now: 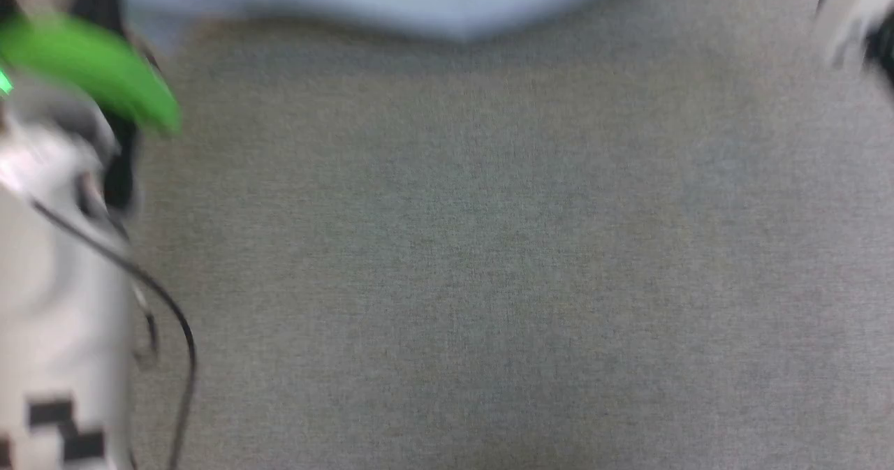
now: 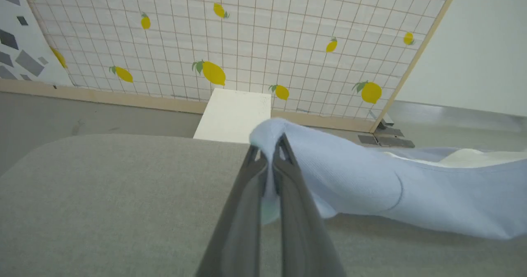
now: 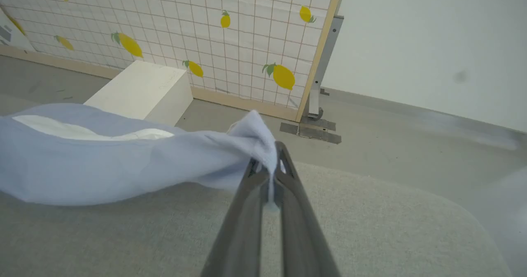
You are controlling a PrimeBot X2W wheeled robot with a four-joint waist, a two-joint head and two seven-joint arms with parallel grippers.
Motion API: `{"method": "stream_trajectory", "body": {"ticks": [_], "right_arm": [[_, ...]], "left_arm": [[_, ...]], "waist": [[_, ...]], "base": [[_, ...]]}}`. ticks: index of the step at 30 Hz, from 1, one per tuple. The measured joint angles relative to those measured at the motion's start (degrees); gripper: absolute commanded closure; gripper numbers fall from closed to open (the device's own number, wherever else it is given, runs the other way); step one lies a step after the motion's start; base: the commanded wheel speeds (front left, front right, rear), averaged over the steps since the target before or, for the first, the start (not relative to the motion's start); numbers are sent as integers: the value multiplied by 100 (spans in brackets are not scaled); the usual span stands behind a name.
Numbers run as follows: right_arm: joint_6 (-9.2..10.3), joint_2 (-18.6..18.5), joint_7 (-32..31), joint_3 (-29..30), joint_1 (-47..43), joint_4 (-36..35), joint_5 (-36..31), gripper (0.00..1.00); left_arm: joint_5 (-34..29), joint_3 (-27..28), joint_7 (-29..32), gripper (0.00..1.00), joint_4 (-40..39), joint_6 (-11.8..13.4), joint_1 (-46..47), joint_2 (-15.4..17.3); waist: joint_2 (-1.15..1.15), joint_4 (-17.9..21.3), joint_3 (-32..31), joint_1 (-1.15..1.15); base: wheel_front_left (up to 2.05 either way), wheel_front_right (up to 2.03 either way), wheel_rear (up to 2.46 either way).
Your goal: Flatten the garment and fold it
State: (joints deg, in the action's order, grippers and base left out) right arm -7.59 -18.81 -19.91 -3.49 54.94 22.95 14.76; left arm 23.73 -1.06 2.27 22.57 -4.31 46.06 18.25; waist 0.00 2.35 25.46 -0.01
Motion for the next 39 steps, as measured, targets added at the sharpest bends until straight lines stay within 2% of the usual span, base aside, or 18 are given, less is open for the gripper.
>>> {"method": "stream_trajectory", "body": {"ticks": [4,8,13,17,21,25,30,34,35,36,37,39], "right_arm": [[1,-58,-382,316,-1709,-789,452,100],[1,166,-944,771,-3312,-1619,697,100],[1,714,-1590,1514,-4922,-2592,617,100],[1,1268,-2028,1933,-5838,-3005,364,100],[1,1530,-2321,2154,-6404,-3130,225,100],[0,1596,-2472,2283,-6679,-3049,193,100],[0,1597,-2358,2393,-6789,-2368,301,100],[-1,1588,-2019,2372,-6759,-1894,394,100],[-2,1588,-1926,2372,-6740,-1822,399,97],[-2,1588,-1823,2356,-6730,-1770,397,72],[-1,1585,-1724,2339,-6728,-1749,389,0],[-1,1582,-1537,2345,-6685,-1752,347,0]], "left_arm": [[411,45,257,100,-515,0,-1481,-309],[510,130,372,100,-1177,149,-2850,-365],[772,287,630,100,-1841,527,-4339,-669],[967,400,809,100,-2199,765,-5180,-851],[981,447,833,100,-2443,977,-5751,-935],[983,474,893,100,-2505,1084,-6080,-965],[979,460,980,100,-2439,1151,-6355,-979],[983,388,973,100,-2335,1140,-6369,-1009],[1007,383,970,100,-2331,1137,-6362,-1035],[1029,374,966,100,-2329,1129,-6351,-1062],[1038,361,965,100,-2326,1109,-6342,-1071],[1037,346,915,100,-2323,1091,-6330,-1071]], "waist": [[0,-49,-346,1],[0,-78,-715,1],[0,-94,-1190,1],[0,-92,-1525,1],[0,-70,-1778,1],[0,-39,-1906,1],[0,-52,-1945,1],[0,-103,-1972,1],[0,-118,-1976,1],[0,-137,-1981,2],[0,-156,-1986,1],[0,-191,-1997,1]], "base": [[0,0,0],[0,0,0],[0,0,0],[0,0,0],[0,0,0],[0,0,0],[0,0,0],[0,0,0],[0,0,0],[0,0,0],[0,0,0],[0,0,0]]}}
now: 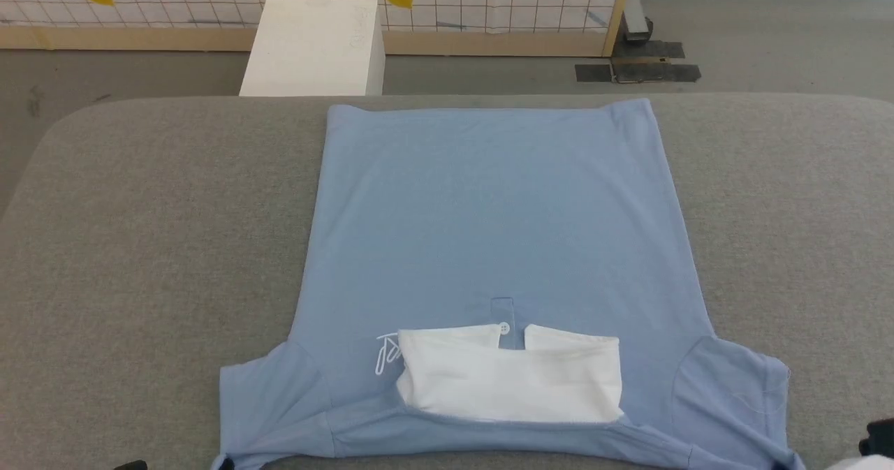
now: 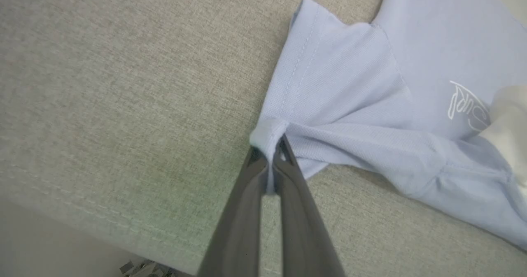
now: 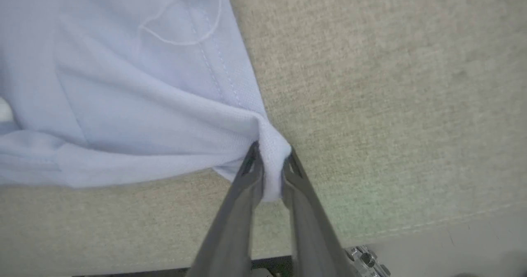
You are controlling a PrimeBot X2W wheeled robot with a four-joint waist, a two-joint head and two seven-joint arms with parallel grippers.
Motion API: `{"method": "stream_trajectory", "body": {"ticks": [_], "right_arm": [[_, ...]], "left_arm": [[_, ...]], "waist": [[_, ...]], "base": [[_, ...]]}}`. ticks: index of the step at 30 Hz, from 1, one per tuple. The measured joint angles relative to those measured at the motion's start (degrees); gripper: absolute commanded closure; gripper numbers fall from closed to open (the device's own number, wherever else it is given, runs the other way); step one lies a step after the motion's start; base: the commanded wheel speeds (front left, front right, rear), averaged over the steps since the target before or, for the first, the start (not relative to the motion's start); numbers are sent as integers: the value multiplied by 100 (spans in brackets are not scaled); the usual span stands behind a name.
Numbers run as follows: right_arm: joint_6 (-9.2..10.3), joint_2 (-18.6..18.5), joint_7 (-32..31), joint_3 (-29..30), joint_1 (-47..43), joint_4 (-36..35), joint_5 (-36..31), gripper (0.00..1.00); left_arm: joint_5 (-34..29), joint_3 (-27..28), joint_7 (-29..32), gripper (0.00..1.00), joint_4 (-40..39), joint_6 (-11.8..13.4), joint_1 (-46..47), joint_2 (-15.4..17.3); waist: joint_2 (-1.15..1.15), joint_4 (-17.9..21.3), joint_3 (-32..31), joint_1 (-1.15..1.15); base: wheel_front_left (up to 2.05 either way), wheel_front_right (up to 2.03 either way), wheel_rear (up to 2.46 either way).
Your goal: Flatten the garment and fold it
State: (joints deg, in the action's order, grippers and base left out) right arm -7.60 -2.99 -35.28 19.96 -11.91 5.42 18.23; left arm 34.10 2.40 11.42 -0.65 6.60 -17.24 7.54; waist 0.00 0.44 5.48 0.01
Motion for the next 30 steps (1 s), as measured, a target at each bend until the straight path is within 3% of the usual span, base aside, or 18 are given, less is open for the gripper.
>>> {"method": "stream_trajectory", "body": {"ticks": [9,16,22,30], "right_arm": [[2,-16,1579,-133,1161,-658,-427,0],[2,-449,2460,-292,2933,-9,-454,0],[2,-966,2541,-391,4542,949,-517,0],[2,-1585,1979,-545,6397,1978,-955,0]], "left_arm": [[-120,-123,-141,100,-98,0,125,44],[-162,-231,-201,100,-294,-59,502,62],[-180,-357,-357,100,-344,-174,998,44],[-236,-632,-702,100,-264,-363,1643,-94]], "waist": [[0,-119,110,0],[0,-239,503,0],[0,-402,1063,-1],[0,-727,2037,-1]], "base": [[0,0,0],[0,0,0],[0,0,0],[0,0,0]]}}
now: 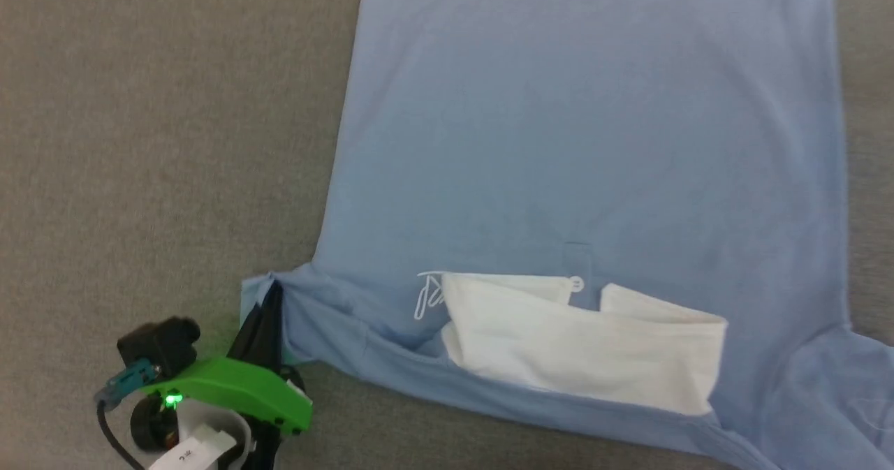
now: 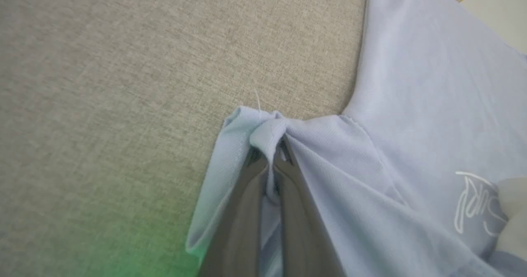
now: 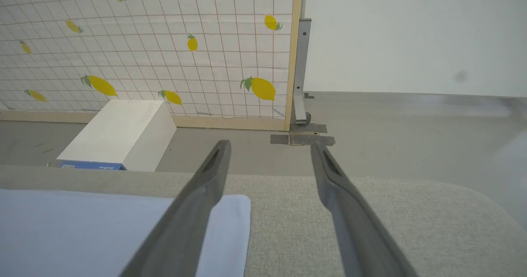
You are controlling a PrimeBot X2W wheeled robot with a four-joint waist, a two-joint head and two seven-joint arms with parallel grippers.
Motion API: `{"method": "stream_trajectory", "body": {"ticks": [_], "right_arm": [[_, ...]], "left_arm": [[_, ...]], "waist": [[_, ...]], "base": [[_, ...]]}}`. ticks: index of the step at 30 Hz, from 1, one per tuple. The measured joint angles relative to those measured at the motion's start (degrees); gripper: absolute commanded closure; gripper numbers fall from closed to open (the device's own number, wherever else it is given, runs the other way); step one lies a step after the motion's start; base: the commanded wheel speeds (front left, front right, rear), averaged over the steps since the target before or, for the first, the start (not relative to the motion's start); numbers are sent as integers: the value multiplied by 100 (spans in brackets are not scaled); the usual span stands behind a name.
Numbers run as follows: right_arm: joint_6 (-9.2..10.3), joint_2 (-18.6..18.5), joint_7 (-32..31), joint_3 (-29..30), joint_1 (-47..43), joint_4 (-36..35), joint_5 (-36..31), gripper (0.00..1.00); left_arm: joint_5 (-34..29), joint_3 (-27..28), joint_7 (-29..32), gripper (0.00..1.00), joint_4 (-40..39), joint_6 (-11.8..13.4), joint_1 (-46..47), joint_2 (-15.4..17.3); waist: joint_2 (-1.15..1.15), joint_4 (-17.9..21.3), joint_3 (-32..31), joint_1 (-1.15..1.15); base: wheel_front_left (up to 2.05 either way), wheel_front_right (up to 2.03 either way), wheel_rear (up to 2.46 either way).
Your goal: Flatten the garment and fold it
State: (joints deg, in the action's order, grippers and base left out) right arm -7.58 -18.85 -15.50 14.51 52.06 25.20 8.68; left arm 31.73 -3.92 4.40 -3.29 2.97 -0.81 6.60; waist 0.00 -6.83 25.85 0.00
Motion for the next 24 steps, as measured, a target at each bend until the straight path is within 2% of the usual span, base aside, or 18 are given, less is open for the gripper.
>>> {"method": "stream_trajectory", "body": {"ticks": [7,13,14,15,17,18,21,24], "right_arm": [[0,-174,-1430,157,786,660,-414,0],[1,-127,-2658,482,962,704,-836,0],[1,-132,-2802,519,1003,648,-895,13],[1,-129,-2989,545,1049,547,-969,52],[2,-149,-3104,515,1044,321,-1077,91],[1,-157,-3088,497,1015,252,-1115,100],[0,-52,-2704,584,776,75,-1123,100],[0,104,-1639,684,307,-135,-973,100]], "left_arm": [[3,-203,-370,100,100,-244,388,-124],[12,-356,-563,100,105,-402,563,-194],[12,-375,-579,100,107,-413,580,-205],[13,-398,-600,100,109,-430,601,-221],[19,-424,-606,100,115,-448,640,-238],[19,-432,-611,100,130,-461,654,-240],[20,-445,-636,100,243,-482,703,-241],[30,-435,-649,100,370,-487,719,-236]], "waist": [[0,-389,756,0],[0,-712,1147,0],[0,-749,1183,1],[0,-793,1222,1],[0,-859,1271,1],[0,-875,1273,0],[0,-891,1209,1],[0,-892,1058,0]], "base": [[0,0,0],[0,0,0],[0,0,0],[0,0,0],[0,0,0],[0,0,0],[0,0,0],[0,0,0]]}}
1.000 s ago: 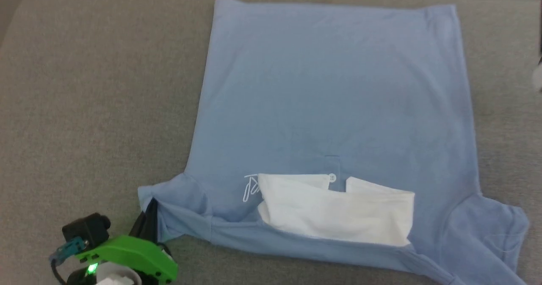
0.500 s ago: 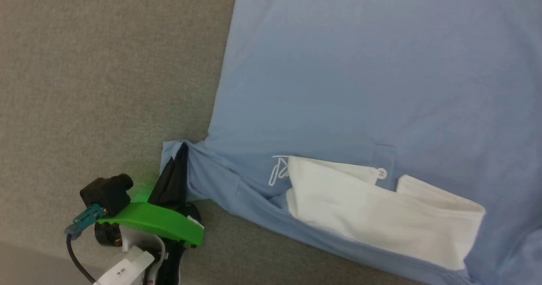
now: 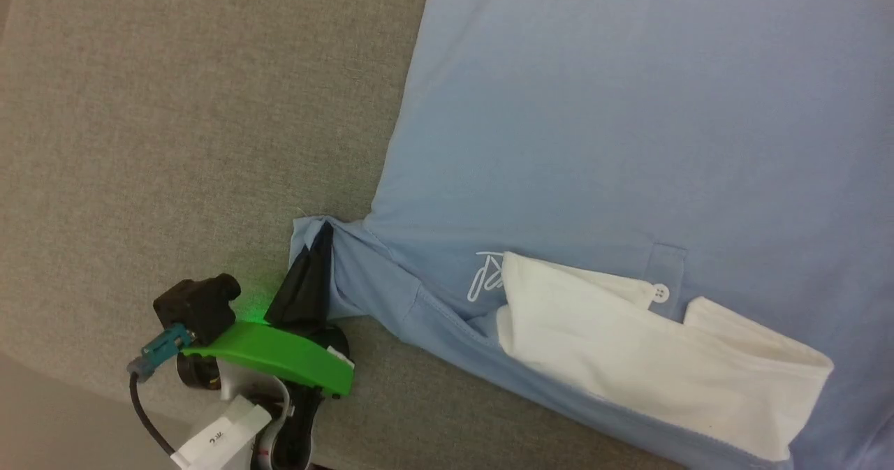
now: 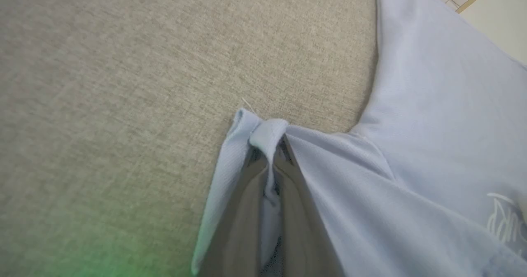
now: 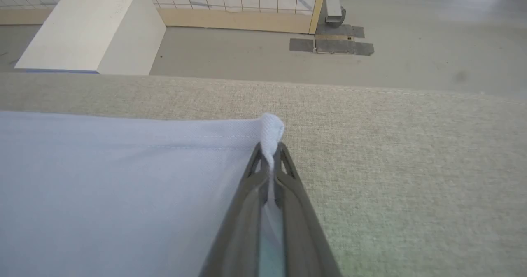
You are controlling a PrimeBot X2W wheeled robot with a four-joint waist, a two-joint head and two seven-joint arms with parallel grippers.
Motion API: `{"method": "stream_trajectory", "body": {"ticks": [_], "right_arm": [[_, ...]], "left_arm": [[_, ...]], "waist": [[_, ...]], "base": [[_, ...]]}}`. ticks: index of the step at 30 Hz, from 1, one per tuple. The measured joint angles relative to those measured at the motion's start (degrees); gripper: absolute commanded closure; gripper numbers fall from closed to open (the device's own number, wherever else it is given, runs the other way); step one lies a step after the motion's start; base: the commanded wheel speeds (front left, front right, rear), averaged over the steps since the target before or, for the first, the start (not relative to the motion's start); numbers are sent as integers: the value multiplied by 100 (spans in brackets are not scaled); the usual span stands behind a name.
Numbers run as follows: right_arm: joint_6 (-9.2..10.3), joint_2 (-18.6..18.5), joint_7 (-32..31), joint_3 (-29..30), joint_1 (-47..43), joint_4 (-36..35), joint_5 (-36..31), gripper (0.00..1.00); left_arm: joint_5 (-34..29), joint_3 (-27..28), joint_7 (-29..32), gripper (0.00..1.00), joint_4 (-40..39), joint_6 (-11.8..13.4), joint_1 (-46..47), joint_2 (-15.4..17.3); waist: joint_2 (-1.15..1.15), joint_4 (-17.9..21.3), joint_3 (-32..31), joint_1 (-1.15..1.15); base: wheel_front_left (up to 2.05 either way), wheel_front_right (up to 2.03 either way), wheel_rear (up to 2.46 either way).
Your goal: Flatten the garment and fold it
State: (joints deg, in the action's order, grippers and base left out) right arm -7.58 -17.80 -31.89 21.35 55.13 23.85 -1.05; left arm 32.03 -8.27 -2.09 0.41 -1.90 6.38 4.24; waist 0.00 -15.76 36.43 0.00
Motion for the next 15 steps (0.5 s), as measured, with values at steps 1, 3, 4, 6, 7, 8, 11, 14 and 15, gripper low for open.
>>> {"method": "stream_trajectory", "body": {"ticks": [1,3,4,6,7,8,11,14,15], "right_arm": [[0,52,312,24,-130,-51,77,100],[1,236,1066,92,-497,-170,250,100],[0,313,1402,119,-721,-223,285,100],[0,411,1954,146,-1159,-303,290,100],[-1,446,2179,201,-1405,-344,266,100],[-1,458,2291,245,-1594,-388,223,100],[-1,520,2508,490,-2202,-556,59,100],[-1,678,2268,850,-2921,-792,-59,100],[-1,753,2138,942,-3114,-857,-58,100]], "left_arm": [[1,11,0,100,37,0,-1,4],[8,54,13,100,122,13,-31,48],[8,93,47,100,157,52,-73,90],[9,213,94,100,210,160,-224,192],[9,274,151,100,238,243,-349,278],[11,313,200,100,242,285,-456,338],[46,389,364,100,247,413,-819,444],[77,399,524,100,201,510,-1134,489],[87,407,558,100,182,541,-1217,493]], "waist": [[0,4,-53,0],[0,19,-212,-1],[0,31,-303,-1],[0,59,-492,-1],[0,79,-609,-1],[0,98,-705,-1],[0,191,-1077,-1],[0,341,-1520,-1],[0,386,-1637,0]], "base": [[0,0,0],[0,0,0],[0,0,0],[0,0,0],[0,0,0],[0,0,0],[0,0,0],[0,0,0],[0,0,0]]}}
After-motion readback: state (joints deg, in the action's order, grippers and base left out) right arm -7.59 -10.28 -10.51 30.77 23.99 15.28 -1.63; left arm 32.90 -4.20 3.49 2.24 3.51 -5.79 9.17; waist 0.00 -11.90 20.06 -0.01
